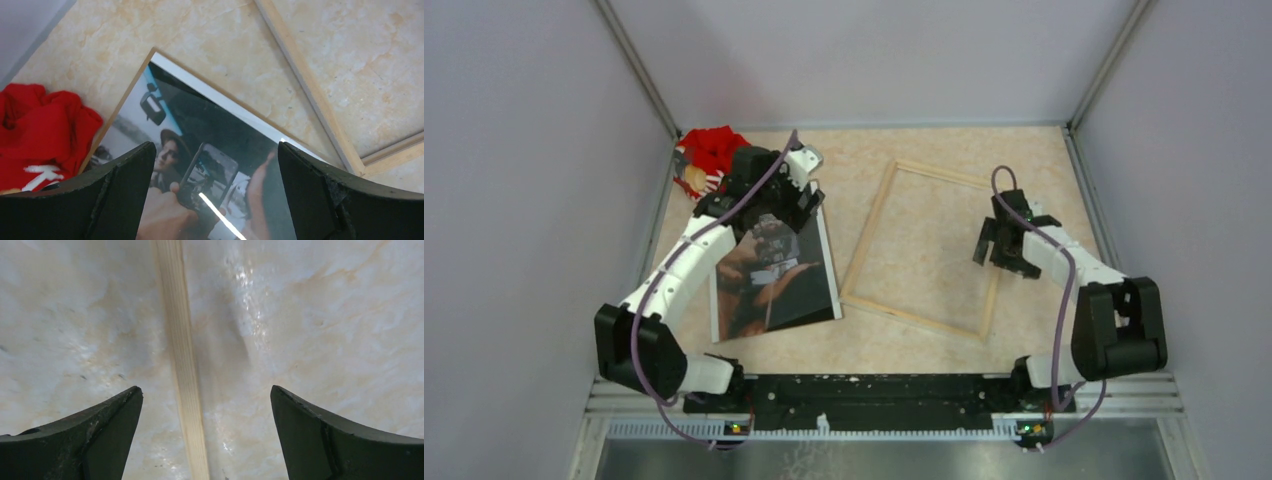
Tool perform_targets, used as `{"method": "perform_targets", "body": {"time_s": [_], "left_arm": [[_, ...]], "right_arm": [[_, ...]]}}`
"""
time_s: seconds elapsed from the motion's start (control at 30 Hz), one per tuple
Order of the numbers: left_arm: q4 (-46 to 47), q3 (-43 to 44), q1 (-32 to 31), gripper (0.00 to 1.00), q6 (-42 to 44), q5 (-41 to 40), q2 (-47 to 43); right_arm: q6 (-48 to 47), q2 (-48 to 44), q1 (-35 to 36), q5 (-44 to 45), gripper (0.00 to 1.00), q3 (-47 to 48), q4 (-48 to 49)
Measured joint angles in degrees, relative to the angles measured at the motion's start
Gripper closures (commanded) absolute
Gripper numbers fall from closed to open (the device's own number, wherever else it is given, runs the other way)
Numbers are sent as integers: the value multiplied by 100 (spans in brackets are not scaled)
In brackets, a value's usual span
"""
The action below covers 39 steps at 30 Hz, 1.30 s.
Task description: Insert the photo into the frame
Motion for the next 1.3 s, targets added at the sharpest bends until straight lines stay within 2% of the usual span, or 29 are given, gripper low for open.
{"method": "perform_targets", "body": {"time_s": [0.1,0.27,0.4,0.57,0.73,0.83,0.97,1.03,1.1,1.17,1.23,1.3], "left_arm": [[-140,4,389,1,-61,125,-92],[-304,-286,826,2,-81,236,-595],[-361,-743,935,2,-85,267,-1121],[-553,-1191,940,1,-125,247,-1427],[-684,-1401,946,1,-125,219,-1650],[-778,-1432,946,2,-125,177,-1856],[-793,-1432,946,2,-129,103,-1993],[-817,-1432,946,1,-129,79,-2006],[-846,-1432,946,1,-129,57,-2006],[-879,-1432,946,1,-122,20,-2017],[-905,-1432,946,2,-103,-42,-2059],[-898,-1436,946,1,-72,-94,-2140]], "right_arm": [[190,-269,199,271,1,409,-74],[699,-74,1552,549,1,1657,160],[1088,977,2396,579,2,2651,664],[1436,2522,2929,695,4,3681,748],[1620,3488,3257,787,5,4234,743],[1641,3751,3335,774,8,4308,748],[1659,4017,3357,699,21,4415,778],[1604,4186,3366,732,34,4546,756],[1510,4310,3403,754,52,4717,793],[1381,4365,3445,767,64,4754,879],[1231,4367,3477,761,71,4739,922],[1110,4345,3488,807,73,4647,1014]]}}
